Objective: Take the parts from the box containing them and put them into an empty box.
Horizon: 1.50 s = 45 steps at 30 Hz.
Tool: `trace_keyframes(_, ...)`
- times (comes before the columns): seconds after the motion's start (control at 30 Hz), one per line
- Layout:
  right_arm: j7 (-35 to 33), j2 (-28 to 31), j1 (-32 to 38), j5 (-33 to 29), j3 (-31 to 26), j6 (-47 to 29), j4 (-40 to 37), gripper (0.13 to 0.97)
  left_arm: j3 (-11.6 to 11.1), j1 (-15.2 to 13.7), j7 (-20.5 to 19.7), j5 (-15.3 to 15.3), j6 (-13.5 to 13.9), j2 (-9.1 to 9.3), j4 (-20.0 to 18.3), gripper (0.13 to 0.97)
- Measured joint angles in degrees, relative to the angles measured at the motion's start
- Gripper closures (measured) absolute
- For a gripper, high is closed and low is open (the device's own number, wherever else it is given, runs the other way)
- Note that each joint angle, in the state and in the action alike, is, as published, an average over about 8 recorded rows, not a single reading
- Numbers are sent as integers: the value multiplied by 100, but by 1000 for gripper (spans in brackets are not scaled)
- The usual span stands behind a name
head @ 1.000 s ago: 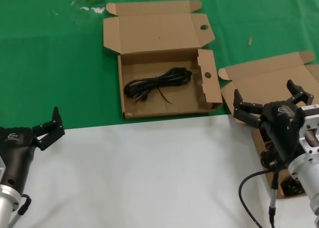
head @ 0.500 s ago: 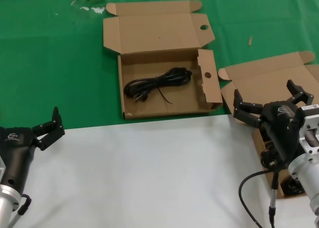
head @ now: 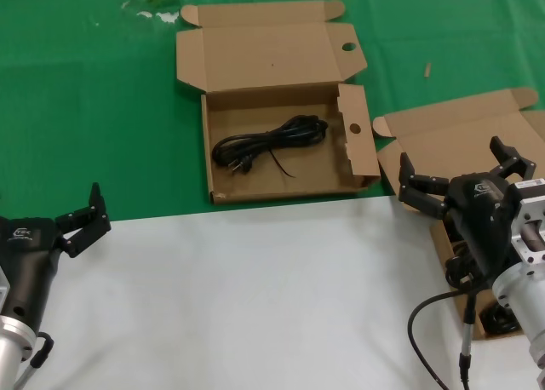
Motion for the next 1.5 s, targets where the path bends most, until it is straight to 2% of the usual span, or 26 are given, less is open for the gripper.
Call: trace_keyframes(1.5, 0, 0, 0, 0, 0, 0, 0, 129, 0, 0, 0, 0, 0, 0, 0, 132)
